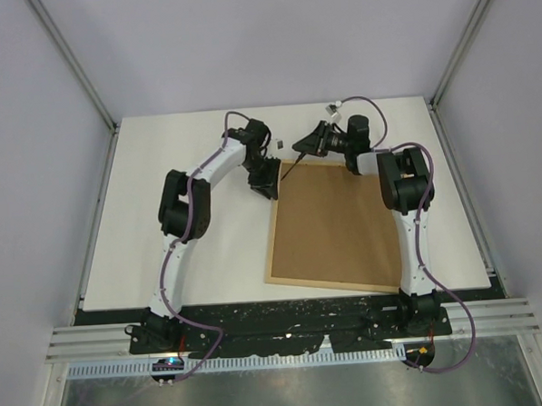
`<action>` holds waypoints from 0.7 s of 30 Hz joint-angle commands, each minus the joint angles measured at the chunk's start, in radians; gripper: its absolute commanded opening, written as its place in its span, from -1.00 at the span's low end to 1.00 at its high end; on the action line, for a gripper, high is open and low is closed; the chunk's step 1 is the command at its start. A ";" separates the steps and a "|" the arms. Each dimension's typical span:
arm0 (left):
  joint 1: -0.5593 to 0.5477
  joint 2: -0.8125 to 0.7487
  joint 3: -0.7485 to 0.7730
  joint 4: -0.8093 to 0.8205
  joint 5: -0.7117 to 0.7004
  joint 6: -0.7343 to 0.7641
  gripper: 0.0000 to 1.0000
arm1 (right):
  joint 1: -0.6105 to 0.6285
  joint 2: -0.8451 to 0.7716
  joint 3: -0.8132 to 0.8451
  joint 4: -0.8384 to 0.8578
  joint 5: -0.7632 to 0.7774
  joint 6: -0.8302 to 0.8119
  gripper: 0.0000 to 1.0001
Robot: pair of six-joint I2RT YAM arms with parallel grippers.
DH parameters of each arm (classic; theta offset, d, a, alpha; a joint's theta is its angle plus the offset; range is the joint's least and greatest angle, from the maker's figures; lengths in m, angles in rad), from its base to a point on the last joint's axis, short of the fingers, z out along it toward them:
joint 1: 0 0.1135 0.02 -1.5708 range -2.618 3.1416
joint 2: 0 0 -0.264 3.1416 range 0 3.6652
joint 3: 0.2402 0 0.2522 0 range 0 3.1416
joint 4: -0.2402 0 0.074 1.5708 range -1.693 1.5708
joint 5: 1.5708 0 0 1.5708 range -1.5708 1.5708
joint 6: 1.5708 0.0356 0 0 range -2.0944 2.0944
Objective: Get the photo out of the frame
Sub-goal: Release the photo frame item from the photo frame.
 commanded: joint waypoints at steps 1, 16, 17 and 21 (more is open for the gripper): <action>-0.003 -0.019 -0.008 -0.020 -0.049 -0.011 -0.35 | 0.007 -0.011 -0.011 0.064 -0.030 -0.039 -0.85; -0.048 -0.008 0.001 -0.025 -0.018 -0.021 -0.23 | -0.005 -0.014 0.018 0.084 -0.042 -0.004 -0.85; -0.048 -0.008 0.000 -0.023 -0.021 -0.023 -0.23 | -0.006 -0.017 0.026 0.099 -0.045 0.014 -0.85; -0.053 -0.015 -0.007 -0.022 -0.036 -0.024 -0.26 | -0.016 -0.018 0.035 0.124 -0.054 0.043 -0.84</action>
